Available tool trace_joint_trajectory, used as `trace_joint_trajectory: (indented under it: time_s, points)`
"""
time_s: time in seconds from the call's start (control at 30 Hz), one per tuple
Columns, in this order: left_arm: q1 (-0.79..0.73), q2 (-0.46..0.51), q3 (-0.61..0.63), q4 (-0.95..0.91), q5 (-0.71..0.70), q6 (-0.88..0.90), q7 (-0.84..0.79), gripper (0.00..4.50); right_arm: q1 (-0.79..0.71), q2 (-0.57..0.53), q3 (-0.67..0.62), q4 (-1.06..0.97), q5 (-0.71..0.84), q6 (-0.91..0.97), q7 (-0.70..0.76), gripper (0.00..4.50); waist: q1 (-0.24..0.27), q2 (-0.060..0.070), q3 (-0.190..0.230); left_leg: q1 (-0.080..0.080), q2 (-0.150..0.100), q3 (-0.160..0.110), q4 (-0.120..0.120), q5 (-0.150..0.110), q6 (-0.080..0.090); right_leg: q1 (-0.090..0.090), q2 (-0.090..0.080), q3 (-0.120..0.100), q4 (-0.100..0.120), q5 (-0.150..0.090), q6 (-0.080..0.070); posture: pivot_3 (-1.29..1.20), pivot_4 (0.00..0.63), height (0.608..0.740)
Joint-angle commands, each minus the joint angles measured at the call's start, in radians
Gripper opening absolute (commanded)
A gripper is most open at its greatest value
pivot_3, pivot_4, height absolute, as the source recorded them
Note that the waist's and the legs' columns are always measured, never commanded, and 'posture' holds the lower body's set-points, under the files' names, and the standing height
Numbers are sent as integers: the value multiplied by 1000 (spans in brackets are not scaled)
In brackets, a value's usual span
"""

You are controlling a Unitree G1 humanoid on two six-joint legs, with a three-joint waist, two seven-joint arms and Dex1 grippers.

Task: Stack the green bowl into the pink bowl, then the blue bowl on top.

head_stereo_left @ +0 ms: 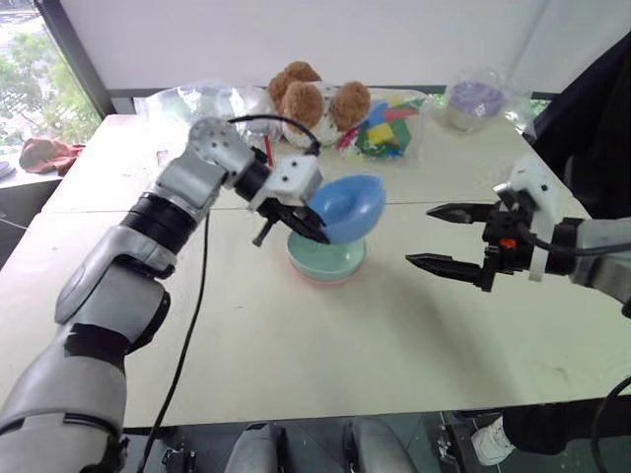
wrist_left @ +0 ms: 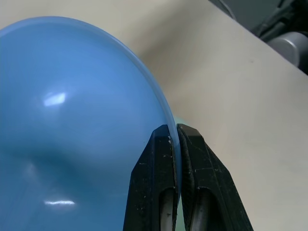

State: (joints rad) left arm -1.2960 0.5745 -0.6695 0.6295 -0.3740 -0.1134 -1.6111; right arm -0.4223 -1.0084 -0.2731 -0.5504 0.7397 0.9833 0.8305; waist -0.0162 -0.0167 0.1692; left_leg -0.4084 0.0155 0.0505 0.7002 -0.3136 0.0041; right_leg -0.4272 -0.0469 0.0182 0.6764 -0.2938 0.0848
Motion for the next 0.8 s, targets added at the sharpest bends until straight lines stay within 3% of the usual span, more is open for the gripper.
trace_joint_trajectory:
  time_s: [0.03, 0.1, 0.17, 0.3, 0.43, 0.7, 0.8]
  points:
    - [-39, 21, -68, 4, -15, -63, -3, 55, 15, -22, -64, -52, 30, 16, -25, 4500, 2, 0, 0, 0, 0, 0, 0, 0, 0, 0, 0, 0, 0, 0, 0, 0, 150, 740]
    - [-42, 24, -113, 24, -3, -96, -3, 55, 28, -21, -76, -63, 38, 23, -38, 4500, 4, 0, 0, 0, 0, 0, 0, 0, 0, 0, 0, 0, 0, 0, 0, 0, 150, 740]
    - [-46, 38, -160, 28, -9, -110, -3, 697, 37, -21, -82, -69, 44, 27, -47, 4500, 4, 0, 0, 0, 0, 0, 0, 0, 0, 0, 0, 0, 0, 0, 0, 0, 150, 740]
    - [-49, 47, -196, 40, -16, -129, -3, 2343, 42, -21, -83, -70, 47, 26, -58, 4500, 4, 0, 0, 0, 0, 0, 0, 0, 0, 0, 0, 0, 0, 0, 0, 0, 150, 740]
    - [-63, 10, -96, 109, -8, -123, -3, 4459, 42, -19, -74, -69, 49, 20, -60, 4500, 5, 0, 0, 0, 0, 0, 0, 0, 0, 0, 0, 0, -1, 0, 0, 0, 150, 740]
    - [-60, 31, 265, 84, -49, 136, 34, 4459, 44, -9, -30, -50, 38, -16, -46, 4500, -1, 0, 0, -1, 0, -1, 0, 0, 1, 0, 1, -1, -2, 0, 0, 0, 150, 740]
    - [57, 151, 390, -105, -94, 302, 82, 4459, 41, -2, 6, -30, 31, -38, -30, 4500, -6, 0, 0, 0, 0, -1, 0, 0, 0, 0, 1, 0, -1, 0, 0, 0, 150, 740]
